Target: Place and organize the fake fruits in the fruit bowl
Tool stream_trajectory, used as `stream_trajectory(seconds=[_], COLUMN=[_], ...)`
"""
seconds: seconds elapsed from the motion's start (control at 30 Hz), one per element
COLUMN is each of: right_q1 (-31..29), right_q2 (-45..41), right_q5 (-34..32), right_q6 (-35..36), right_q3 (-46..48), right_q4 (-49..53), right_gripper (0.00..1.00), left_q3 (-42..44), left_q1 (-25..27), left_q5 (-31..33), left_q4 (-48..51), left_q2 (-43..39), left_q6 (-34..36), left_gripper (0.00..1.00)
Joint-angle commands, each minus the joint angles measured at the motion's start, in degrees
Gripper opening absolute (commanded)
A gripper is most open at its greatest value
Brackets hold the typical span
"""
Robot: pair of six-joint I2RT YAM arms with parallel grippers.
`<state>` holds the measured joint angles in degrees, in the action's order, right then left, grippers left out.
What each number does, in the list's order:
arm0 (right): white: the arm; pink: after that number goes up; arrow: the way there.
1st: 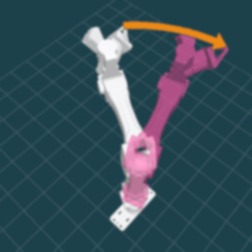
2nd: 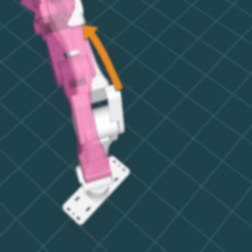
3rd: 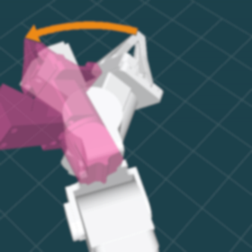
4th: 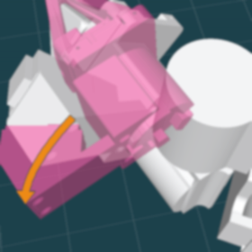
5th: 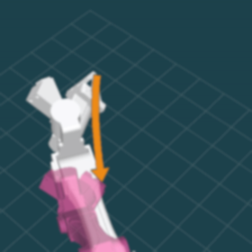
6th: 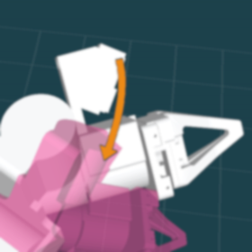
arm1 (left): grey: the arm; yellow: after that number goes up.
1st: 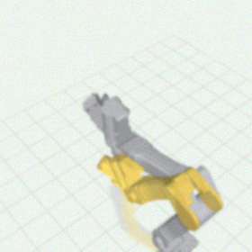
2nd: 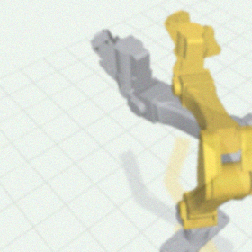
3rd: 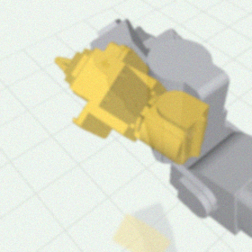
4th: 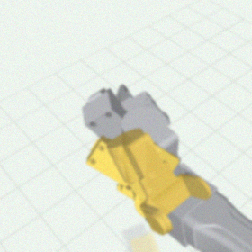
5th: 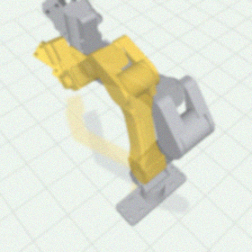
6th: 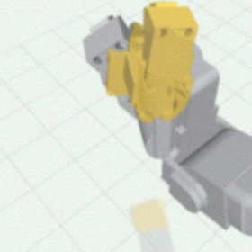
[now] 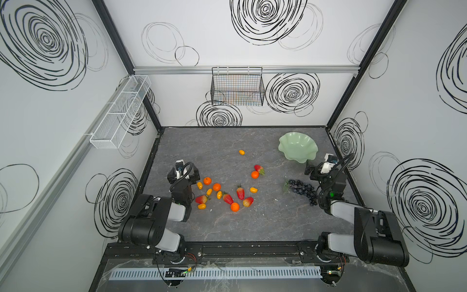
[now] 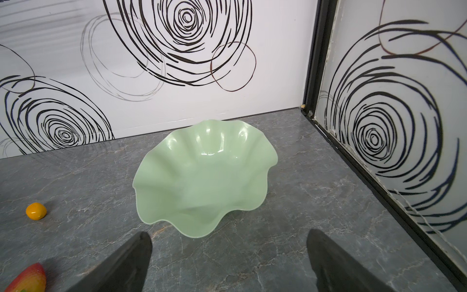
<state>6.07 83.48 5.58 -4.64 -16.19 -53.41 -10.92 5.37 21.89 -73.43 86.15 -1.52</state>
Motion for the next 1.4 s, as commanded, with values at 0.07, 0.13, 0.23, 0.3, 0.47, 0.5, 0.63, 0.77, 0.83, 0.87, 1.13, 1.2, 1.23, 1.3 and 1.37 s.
stream_trajectory(seconds=[0.07,0.13,0.23,0.3,0.47,0.5,0.63,0.77,0.83,0.87,1.13,1.2,1.23,1.3,1.37], right_q1=[-0.26,-0.27,-0.47,-1.19,-5.57,-6.18,-8.30,-9.46,-9.80,-10.00,-10.29,-9.96,-9.49,-8.85,-9.26], right_q2=[0.34,0.21,-1.19,-2.86,-8.51,-9.17,-11.84,-15.36,-16.99,-17.68,-17.11,-14.73,-13.12,-9.53,-5.52], right_q5=[0.85,0.58,-0.13,-2.03,-7.49,-8.41,-12.07,-13.95,-12.52,-11.75,-17.67,-15.65,-12.32,-5.32,-2.62], right_q6=[0.68,0.70,0.78,0.89,3.29,3.58,3.25,-0.52,-2.17,-3.19,-19.07,-21.95,-22.33,-20.84,-19.43], right_q3=[-0.37,-0.18,-0.08,-0.01,-0.91,-1.10,-3.40,-7.04,-8.59,-9.28,-19.04,-22.83,-24.64,-28.93,-33.42], right_q4=[-2.97,-3.19,-2.40,-1.10,5.85,6.69,12.65,20.38,23.53,24.88,45.33,50.72,53.06,57.86,63.06], right_gripper=[1.00,1.00,1.00,1.00,1.00,1.00,1.00,1.00,1.00,1.00,1.00,1.00,1.00,1.00,1.00], left_q3=[1.80,2.43,2.96,2.77,-1.67,-3.08,-9.03,-15.17,-17.84,-18.68,-30.46,-33.35,-34.61,-36.51,-37.41], left_q1=[0.76,1.04,2.01,4.48,14.74,16.80,22.64,26.18,27.64,28.25,30.19,30.10,30.05,30.01,29.75], left_q5=[-0.26,0.05,1.51,5.08,22.40,25.57,30.24,31.41,28.06,26.40,15.58,12.49,10.82,8.17,6.26], left_q4=[-6.80,-8.39,-8.00,-5.67,7.41,9.67,19.18,29.47,35.05,36.69,60.54,66.31,68.77,72.89,75.34], left_q2=[-0.63,-0.68,-2.41,-4.93,-13.78,-15.15,-19.51,-21.49,-22.66,-23.17,-24.19,-23.94,-23.66,-23.44,-23.43], left_q6=[0.81,1.02,1.86,3.96,10.48,11.64,13.83,8.78,5.50,4.36,-11.85,-14.85,-15.74,-16.97,-18.62], left_gripper=[0.99,0.99,0.99,0.99,0.99,0.99,0.99,0.99,0.99,0.99,0.99,0.99,0.99,0.99,0.99])
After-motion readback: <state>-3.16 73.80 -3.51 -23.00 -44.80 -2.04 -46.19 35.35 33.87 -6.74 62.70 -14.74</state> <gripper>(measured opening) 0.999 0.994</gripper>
